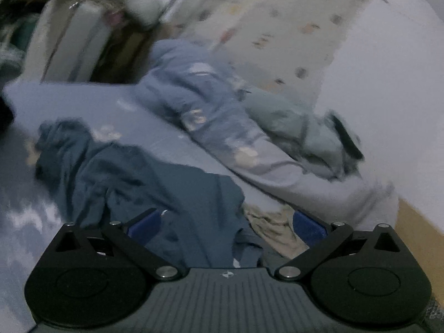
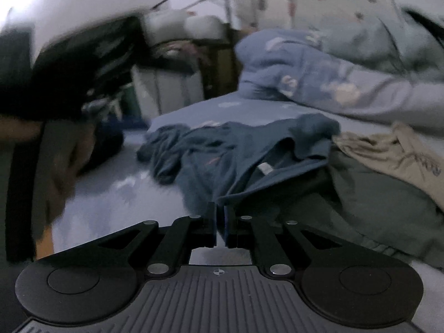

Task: Fold clothes
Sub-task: 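Reach both grippers toward the dark blue shirt in the pile, then close the left gripper on the dark blue shirt while the right gripper grasps it beside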

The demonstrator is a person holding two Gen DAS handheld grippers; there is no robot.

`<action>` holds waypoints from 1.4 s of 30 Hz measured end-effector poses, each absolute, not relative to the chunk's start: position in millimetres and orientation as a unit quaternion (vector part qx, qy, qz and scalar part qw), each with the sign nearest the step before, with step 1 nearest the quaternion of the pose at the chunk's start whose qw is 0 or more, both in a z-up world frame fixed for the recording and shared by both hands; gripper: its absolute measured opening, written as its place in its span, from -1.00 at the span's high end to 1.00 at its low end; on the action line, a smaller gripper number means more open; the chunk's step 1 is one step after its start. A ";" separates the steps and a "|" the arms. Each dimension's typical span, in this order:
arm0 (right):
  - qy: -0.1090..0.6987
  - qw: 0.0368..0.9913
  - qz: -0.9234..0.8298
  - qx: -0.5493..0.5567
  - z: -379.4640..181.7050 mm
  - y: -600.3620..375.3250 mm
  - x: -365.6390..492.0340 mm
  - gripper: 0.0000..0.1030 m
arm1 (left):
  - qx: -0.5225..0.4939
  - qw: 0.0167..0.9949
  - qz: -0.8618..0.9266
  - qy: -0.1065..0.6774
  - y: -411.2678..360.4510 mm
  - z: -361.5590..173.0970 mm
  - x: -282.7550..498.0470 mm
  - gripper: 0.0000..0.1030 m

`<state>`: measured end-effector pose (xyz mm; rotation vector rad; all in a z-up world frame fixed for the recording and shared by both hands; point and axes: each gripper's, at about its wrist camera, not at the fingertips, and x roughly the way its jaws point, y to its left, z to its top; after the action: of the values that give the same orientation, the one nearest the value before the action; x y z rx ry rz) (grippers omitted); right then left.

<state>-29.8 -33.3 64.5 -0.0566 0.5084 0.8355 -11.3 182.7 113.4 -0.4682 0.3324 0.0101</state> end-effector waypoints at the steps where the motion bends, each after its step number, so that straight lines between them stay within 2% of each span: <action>1: 0.241 0.882 0.404 -0.030 63.1 -31.3 -34.4 0.92 | -0.202 0.965 -0.006 0.170 175.7 117.4 -11.7 -1.00; 2: 0.237 0.881 0.409 -0.034 60.7 -29.1 -39.3 0.99 | -0.171 0.969 -0.016 0.177 166.6 119.2 -10.1 -1.00; 5: 0.229 0.878 0.419 -0.042 48.8 -20.8 -51.4 0.99 | -0.084 0.975 -0.040 0.202 137.0 119.9 0.2 -1.00; 11: 0.238 0.893 0.381 0.012 25.6 -30.2 -50.6 0.99 | 0.012 0.960 -0.064 0.271 93.1 108.7 45.2 -1.00; 17: 0.258 0.896 0.354 0.075 11.4 -50.9 -36.7 0.89 | 0.120 0.950 -0.056 0.281 53.2 94.7 86.9 -1.00; 20: 0.264 0.893 0.352 0.100 8.1 -57.3 -32.4 0.87 | 0.136 0.949 -0.044 0.280 42.6 83.0 108.3 -0.75; 21: 0.264 0.892 0.352 0.107 7.1 -59.8 -31.3 0.86 | 0.138 0.948 -0.042 0.283 42.0 79.9 113.2 -0.60; 22: 0.266 0.890 0.352 0.115 6.5 -62.2 -29.9 0.78 | 0.138 0.947 -0.041 0.287 42.7 77.5 116.9 -0.43; 23: 0.267 0.888 0.353 0.123 6.3 -63.9 -28.3 0.68 | 0.138 0.946 -0.039 0.291 43.4 75.0 120.6 -0.36; 24: 0.267 0.887 0.354 0.131 6.0 -65.4 -26.9 0.64 | 0.139 0.944 -0.038 0.296 44.0 72.6 124.3 -0.20; 25: 0.268 0.885 0.355 0.137 5.3 -67.0 -25.4 0.62 | 0.139 0.943 -0.037 0.300 44.7 70.1 128.0 -0.12; 36: 0.282 0.877 0.349 0.174 1.0 -76.7 -14.3 0.61 | 0.144 0.927 -0.025 0.345 51.4 45.0 166.7 -0.10; 37: 0.282 0.877 0.349 0.173 0.9 -76.2 -14.2 0.60 | 0.145 0.925 -0.026 0.350 52.1 43.7 169.5 0.02; 39: 0.283 0.877 0.348 0.171 0.9 -76.2 -14.6 0.59 | 0.147 0.921 -0.027 0.360 53.6 40.9 175.1 0.12; 41: 0.285 0.878 0.346 0.170 1.3 -75.8 -14.5 0.48 | 0.146 0.917 -0.031 0.369 55.7 38.7 179.4 0.27; 42: 0.285 0.878 0.345 0.170 1.5 -75.6 -14.5 0.44 | 0.143 0.916 -0.036 0.374 57.5 38.2 180.0 0.42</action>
<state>-14.5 -75.6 1.5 0.3542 0.5951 0.7186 180.0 57.5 38.2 0.2949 0.7693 -0.0739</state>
